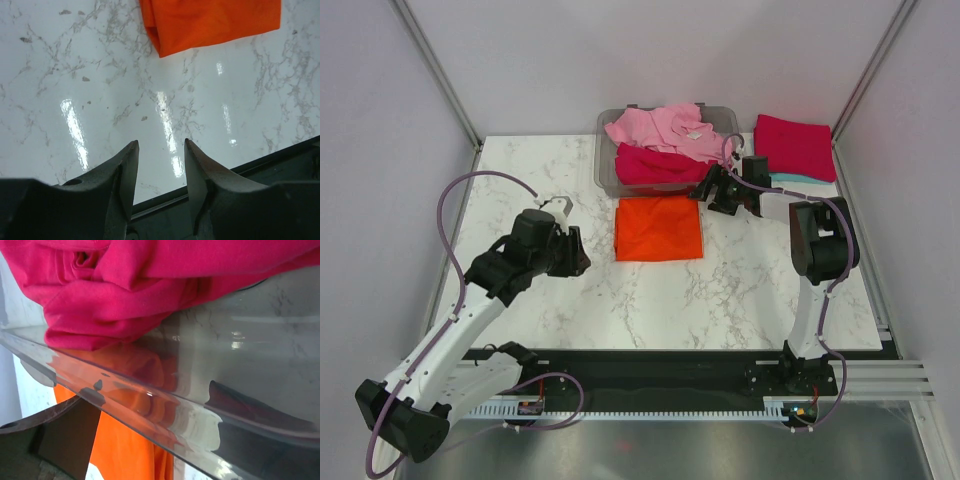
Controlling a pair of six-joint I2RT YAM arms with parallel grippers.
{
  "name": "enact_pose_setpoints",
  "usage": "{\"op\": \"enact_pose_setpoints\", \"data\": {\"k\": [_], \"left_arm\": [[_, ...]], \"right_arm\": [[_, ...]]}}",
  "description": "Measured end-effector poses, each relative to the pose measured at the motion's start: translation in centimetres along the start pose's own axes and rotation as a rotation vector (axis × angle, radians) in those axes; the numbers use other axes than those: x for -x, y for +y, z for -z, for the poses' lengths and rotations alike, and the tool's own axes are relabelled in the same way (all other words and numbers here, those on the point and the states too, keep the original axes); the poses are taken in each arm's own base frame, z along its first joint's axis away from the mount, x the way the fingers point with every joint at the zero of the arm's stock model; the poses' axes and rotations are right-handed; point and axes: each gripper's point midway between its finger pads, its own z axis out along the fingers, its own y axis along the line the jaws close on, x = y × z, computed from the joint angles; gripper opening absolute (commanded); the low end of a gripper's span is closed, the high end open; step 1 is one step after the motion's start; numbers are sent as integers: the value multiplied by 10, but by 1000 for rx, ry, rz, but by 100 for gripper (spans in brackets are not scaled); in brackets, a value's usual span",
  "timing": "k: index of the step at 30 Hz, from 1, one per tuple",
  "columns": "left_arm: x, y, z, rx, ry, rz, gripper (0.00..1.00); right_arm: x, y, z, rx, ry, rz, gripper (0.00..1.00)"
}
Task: Fold and stack the t-shirts
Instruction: Neatly place the folded tshirt to the corner
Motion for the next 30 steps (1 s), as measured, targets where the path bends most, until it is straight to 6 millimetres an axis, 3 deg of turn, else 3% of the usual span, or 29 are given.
{"op": "enact_pose_setpoints", "data": {"k": [1, 5, 13, 16, 19, 25, 30], "left_arm": [[-5, 4, -2, 17, 13, -1, 49], [-18, 14, -5, 46, 28, -11, 49], [-14, 13, 2, 33, -8, -22, 49], [-13, 12, 4, 30, -17, -23, 49], [-11, 12, 7, 24, -32, -23, 48], [-7, 10, 15, 13, -71, -23, 48], [0, 7, 34, -11, -146, -24, 48]], "right_arm": [[1, 1, -3, 3, -6, -11, 91], [-1, 5, -14, -11, -21, -50, 68], [-26, 37, -42, 65, -47, -35, 55], [-40, 46, -47, 91, -30, -20, 32], [-53, 46, -50, 88, -20, 11, 2], [-63, 46, -39, 97, -16, 40, 0], [-84, 41, -3, 47, 50, 31, 0]]}}
